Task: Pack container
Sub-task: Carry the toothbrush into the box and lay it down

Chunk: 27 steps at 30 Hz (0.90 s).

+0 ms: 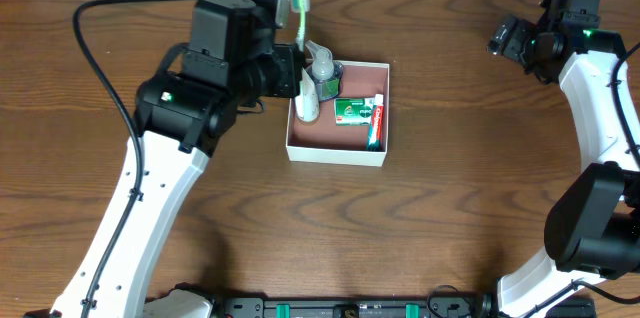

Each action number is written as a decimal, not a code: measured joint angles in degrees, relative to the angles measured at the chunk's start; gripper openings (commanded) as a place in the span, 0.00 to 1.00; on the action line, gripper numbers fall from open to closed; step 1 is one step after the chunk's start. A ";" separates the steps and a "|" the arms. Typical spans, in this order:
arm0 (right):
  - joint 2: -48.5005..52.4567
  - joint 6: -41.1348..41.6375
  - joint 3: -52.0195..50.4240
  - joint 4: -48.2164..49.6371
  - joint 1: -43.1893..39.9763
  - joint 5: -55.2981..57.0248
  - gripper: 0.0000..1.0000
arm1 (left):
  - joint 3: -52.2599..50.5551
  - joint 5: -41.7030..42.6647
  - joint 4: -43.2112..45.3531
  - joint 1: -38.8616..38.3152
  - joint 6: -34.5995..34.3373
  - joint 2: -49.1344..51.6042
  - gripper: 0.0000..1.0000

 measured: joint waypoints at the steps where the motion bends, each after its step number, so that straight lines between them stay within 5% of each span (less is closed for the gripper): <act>1: 0.00 0.00 -0.02 -0.02 0.00 0.00 0.99 | 0.00 -0.04 0.11 -0.70 -0.61 0.00 0.06; 19: 0.00 0.00 0.00 0.00 0.00 0.00 0.99 | 0.00 -3.65 1.97 -10.47 -9.81 19.78 0.07; 22: 0.00 0.00 -0.02 -0.02 0.00 0.00 0.99 | 0.00 -3.65 1.99 -10.47 -10.32 22.38 0.17; 27: 0.00 0.00 -0.02 -0.02 0.00 0.00 0.99 | 0.00 -3.65 3.28 -10.58 -10.93 23.30 0.47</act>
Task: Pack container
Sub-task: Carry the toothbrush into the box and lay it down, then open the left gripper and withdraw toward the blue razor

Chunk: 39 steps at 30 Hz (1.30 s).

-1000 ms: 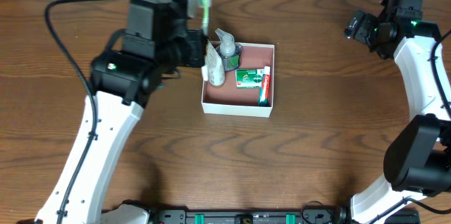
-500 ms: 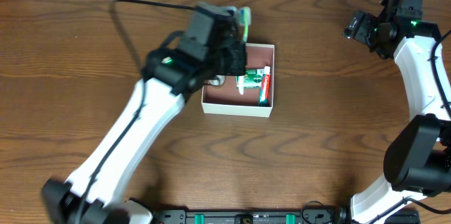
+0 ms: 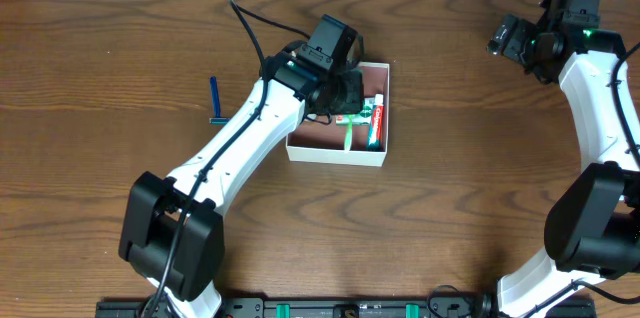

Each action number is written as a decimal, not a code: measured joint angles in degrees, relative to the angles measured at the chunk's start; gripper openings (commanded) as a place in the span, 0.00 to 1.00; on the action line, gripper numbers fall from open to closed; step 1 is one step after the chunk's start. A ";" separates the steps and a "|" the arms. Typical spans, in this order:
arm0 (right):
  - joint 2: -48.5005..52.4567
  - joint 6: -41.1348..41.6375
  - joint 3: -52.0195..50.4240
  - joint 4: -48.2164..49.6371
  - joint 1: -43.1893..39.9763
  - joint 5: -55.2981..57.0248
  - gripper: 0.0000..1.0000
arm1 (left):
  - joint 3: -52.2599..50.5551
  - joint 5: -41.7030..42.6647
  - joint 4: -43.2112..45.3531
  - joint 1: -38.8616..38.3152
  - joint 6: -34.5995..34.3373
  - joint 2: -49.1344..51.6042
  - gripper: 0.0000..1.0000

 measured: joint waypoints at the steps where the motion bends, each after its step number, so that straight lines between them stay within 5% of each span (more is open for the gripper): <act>1: 0.00 0.00 0.02 0.02 0.00 0.00 0.99 | 0.00 0.04 0.33 0.00 0.20 -0.02 0.48; 16: 0.00 0.00 0.02 0.02 0.00 0.02 0.99 | 4.11 3.65 5.29 0.00 0.79 -1.09 0.51; 27: 0.00 0.00 0.02 0.02 0.00 0.02 0.99 | 9.14 1.75 1.33 0.68 4.15 -15.76 0.51; 39: 0.00 0.00 0.02 0.02 0.00 0.00 0.99 | 9.14 -14.12 -11.56 18.18 10.49 -20.09 0.51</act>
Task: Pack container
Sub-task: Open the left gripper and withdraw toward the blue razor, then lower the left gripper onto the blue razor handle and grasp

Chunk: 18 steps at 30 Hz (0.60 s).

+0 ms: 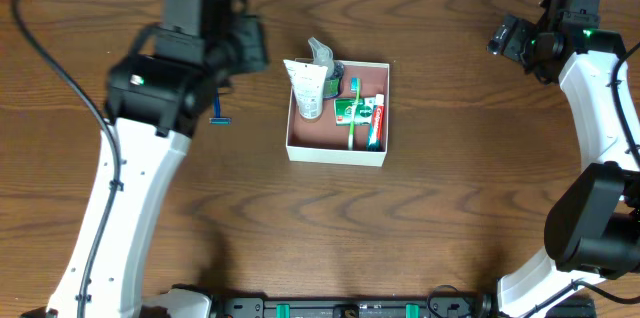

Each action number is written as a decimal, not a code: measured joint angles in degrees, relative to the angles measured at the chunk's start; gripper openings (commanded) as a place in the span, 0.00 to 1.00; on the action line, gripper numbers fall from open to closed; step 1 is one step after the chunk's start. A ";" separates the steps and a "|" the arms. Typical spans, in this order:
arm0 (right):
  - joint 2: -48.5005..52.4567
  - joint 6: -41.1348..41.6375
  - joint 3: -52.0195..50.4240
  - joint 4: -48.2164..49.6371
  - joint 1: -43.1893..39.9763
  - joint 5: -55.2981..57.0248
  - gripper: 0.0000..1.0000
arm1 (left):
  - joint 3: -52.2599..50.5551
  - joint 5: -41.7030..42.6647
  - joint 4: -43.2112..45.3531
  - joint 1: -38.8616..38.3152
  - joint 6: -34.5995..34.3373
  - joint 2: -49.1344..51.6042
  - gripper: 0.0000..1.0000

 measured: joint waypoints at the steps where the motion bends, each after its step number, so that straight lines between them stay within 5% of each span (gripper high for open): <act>1: 0.00 0.00 0.00 0.00 0.00 0.00 0.99 | 0.00 -0.76 -0.35 2.01 0.28 0.59 0.51; 7: 0.00 0.00 -0.02 -0.02 0.00 0.00 0.99 | 0.00 -2.91 -1.38 9.88 0.85 8.39 0.51; 18: 0.00 0.00 -0.02 0.00 0.00 0.02 0.99 | -0.04 -3.52 -2.97 12.90 1.70 26.21 0.51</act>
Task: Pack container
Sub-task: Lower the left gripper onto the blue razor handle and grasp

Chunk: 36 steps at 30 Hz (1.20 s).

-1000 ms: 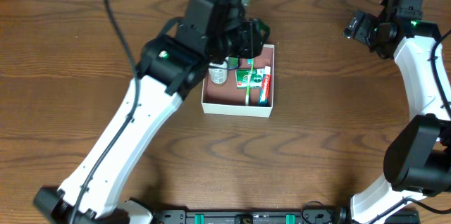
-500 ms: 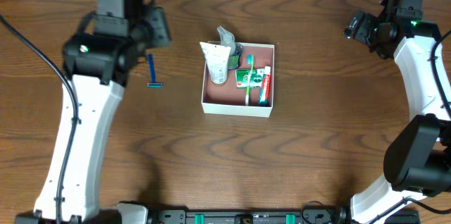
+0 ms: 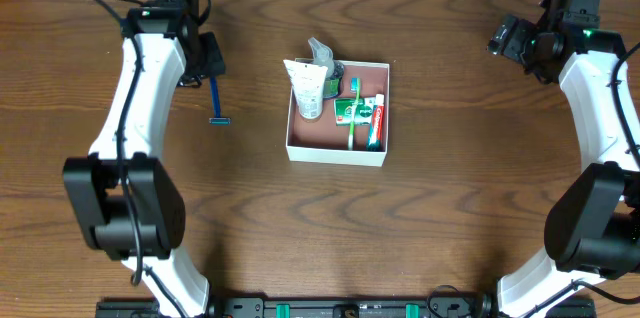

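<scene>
The white box [image 3: 336, 154] sits at mid-table. It holds a white tube [image 3: 308, 90], a grey bottle [image 3: 322, 56], a green toothbrush [image 3: 352, 108], a green pack [image 3: 345, 113] and a red-and-white toothpaste [image 3: 376, 121]. A blue razor [image 3: 215, 98] lies on the table left of the box, head toward the front. My left gripper [image 3: 207, 60] hangs just past the razor's far end; its fingers are too dark to read. My right gripper [image 3: 500, 38] stays at the far right, away from the box, its jaws unclear.
Black cables trail from the left arm along the far left edge of the table. The right arm's white links run down the right edge. Bare wood surrounds the box on every side.
My left arm has moved from high up, left of the box, to sit lower over the far end of the blue razor. The box contents and the right arm are unchanged.
My left gripper first held the green toothbrush upright over the box's far left corner. Then it was down inside the box with the toothbrush. Later it stood away to the left, the toothbrush lying in the box. Now it is at the razor.
</scene>
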Each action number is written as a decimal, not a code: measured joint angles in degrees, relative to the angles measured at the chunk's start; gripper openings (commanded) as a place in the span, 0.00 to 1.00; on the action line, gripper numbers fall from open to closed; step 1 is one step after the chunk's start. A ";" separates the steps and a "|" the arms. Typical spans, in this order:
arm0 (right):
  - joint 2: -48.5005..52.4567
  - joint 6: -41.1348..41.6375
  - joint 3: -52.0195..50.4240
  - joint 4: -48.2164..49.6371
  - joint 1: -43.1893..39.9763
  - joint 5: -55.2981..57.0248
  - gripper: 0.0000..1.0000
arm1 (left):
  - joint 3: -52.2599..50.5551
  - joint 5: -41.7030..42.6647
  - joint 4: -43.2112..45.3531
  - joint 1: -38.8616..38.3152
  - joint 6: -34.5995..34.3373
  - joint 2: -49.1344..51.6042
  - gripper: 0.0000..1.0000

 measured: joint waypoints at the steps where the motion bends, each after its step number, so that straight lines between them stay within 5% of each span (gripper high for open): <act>1: 0.00 0.00 0.02 0.00 0.00 -0.02 0.99 | -0.02 0.00 -0.02 0.17 0.02 0.76 0.51; 19: 0.00 0.00 0.02 0.00 0.00 -0.02 0.99 | -0.79 0.00 -3.02 0.85 0.02 12.22 0.51; 36: 0.00 0.00 0.02 -0.02 0.00 0.00 0.99 | -3.52 1.11 0.74 0.85 0.02 12.66 0.50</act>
